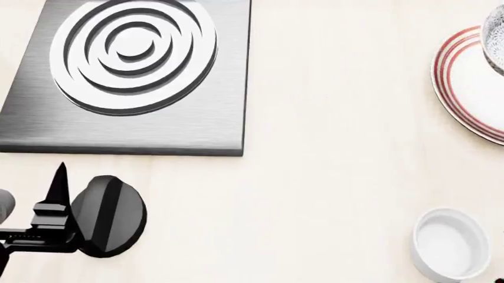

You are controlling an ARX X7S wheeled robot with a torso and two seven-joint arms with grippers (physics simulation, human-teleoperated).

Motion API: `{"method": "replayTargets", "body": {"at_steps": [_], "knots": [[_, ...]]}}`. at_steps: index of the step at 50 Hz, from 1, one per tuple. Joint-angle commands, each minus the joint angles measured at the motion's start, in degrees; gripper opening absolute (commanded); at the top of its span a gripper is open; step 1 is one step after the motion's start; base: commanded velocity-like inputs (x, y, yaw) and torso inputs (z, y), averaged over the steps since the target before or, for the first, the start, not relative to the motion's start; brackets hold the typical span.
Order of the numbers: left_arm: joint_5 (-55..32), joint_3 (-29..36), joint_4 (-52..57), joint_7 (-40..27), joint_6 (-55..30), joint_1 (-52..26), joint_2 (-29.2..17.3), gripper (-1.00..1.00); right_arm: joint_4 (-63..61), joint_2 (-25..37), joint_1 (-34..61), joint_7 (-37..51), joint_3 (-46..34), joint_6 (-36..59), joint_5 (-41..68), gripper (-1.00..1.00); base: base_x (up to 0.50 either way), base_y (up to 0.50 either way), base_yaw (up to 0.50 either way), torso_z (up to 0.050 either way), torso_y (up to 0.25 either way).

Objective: Pick the akita bowl next to the ramekin and place it on the plate.

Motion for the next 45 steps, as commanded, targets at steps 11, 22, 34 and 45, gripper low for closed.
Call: {"method": "replayTargets", "body": {"at_steps": [11,22,34,45], "knots": [[-0.8,-1.1,-0.2,1.5,-0.1,0.1,1.1,1.00,14.5,0.2,6.5,-4.6,1.8,-7.2,-2.7,-1.00,0.00,0.00,0.00,0.000,0.001],[-0.5,-0.5,-0.7,1.5,0.5,-0.1,0.9,1.00,22.2,1.1,9.6,-6.4,1.3,-10.2,-4.0,-1.00,0.00,0.00,0.00,0.000,0.000],[-0.3,-0.2,-1.1,1.4,0.9,0.0,0.7,1.00,32.3,2.2,14.0,-9.0,0.2,-14.5,-6.1,-1.00,0.00,0.00,0.00,0.000,0.001],[-0.3,-0.1,-1.6,1.5,1.6,0.3,0.5,1.00,40.8,2.9,17.7,-11.1,-0.5,-18.4,-7.7,-1.00,0.00,0.00,0.00,0.000,0.000]]}}
